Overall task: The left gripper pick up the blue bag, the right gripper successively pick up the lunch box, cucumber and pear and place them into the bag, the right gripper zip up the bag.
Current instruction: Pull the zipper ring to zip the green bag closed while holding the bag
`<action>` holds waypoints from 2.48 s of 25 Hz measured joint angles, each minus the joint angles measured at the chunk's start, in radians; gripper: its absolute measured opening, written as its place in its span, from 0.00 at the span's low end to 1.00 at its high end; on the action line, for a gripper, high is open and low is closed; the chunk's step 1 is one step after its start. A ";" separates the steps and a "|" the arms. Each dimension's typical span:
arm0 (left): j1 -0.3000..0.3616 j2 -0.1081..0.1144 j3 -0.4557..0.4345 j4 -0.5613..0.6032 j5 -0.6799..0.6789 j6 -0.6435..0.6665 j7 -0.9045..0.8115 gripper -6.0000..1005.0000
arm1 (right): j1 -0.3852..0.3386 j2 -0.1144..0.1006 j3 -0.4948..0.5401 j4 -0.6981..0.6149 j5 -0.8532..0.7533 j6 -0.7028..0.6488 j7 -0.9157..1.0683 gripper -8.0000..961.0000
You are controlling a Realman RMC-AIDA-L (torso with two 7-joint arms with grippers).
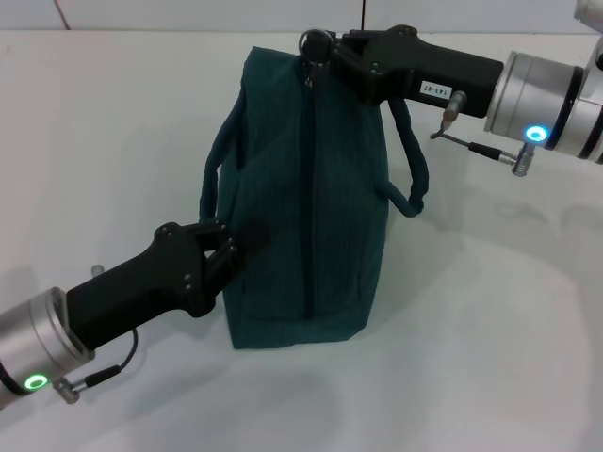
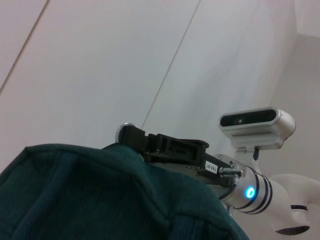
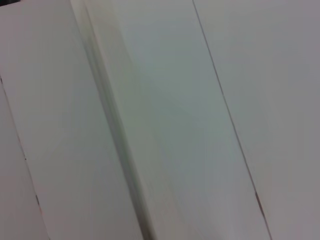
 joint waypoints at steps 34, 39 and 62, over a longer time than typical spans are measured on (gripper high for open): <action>0.011 -0.011 -0.197 -0.006 -0.021 -0.106 -0.004 0.22 | -0.055 0.002 0.081 -0.011 0.029 0.028 -0.077 0.15; 0.016 -0.012 -0.192 -0.022 -0.060 -0.086 0.018 0.36 | -0.062 0.002 0.080 -0.011 0.030 0.023 -0.083 0.15; -0.120 0.095 -0.194 0.456 0.042 -0.171 -0.701 0.89 | -0.082 0.000 0.080 -0.005 0.044 -0.004 -0.092 0.16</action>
